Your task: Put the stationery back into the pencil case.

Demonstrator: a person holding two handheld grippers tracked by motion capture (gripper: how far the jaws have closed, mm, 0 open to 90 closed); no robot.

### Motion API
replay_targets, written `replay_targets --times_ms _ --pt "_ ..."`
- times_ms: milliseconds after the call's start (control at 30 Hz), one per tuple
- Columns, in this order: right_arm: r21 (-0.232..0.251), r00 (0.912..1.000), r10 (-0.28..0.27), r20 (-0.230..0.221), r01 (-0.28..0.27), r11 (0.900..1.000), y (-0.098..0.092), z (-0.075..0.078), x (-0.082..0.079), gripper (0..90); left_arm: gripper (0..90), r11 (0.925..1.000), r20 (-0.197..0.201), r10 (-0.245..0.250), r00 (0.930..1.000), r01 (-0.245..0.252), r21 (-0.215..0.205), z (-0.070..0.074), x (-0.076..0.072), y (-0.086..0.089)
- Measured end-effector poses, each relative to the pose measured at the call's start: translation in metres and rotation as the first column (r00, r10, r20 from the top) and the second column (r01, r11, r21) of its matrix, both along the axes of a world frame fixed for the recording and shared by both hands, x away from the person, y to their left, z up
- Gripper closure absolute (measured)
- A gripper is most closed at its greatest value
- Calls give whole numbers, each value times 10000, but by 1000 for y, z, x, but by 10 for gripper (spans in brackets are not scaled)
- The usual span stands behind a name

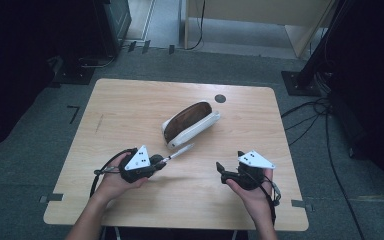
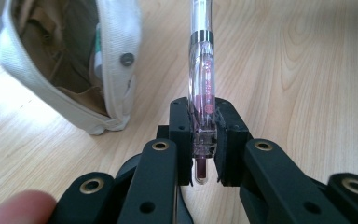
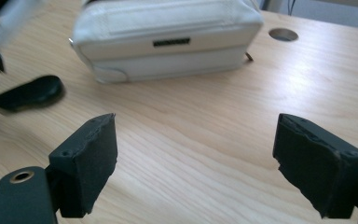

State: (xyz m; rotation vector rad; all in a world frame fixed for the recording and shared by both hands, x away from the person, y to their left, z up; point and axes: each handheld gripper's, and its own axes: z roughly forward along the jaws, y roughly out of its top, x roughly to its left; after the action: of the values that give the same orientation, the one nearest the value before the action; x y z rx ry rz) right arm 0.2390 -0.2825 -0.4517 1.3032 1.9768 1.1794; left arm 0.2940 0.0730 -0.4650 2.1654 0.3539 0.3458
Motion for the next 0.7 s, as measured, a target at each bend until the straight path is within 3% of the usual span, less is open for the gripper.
replay_targets --times_ms 133,267,400,500,700 --pt "-185 9992 -279 -294 274 9995 -12 -10 -2 69 806 9984 -252 145 9996 -159 -536 8 3 6" --pt "-103 9963 -492 -710 486 9988 -25 -24 -5 25 805 9961 -202 428 9989 -442 -761 17 6 10" --pt "-149 9930 -544 -1052 532 9985 -35 -35 -9 0 806 9940 -176 746 9971 -758 -784 24 12 13" --pt "-534 9904 -922 -1029 870 9948 -43 -42 -12 0 806 9911 -185 1072 9941 -1084 -780 29 18 12" --pt "-1007 9773 -1523 -1474 1383 9853 -58 -59 -14 0 806 9849 -249 1489 9885 -1505 -859 40 30 6"
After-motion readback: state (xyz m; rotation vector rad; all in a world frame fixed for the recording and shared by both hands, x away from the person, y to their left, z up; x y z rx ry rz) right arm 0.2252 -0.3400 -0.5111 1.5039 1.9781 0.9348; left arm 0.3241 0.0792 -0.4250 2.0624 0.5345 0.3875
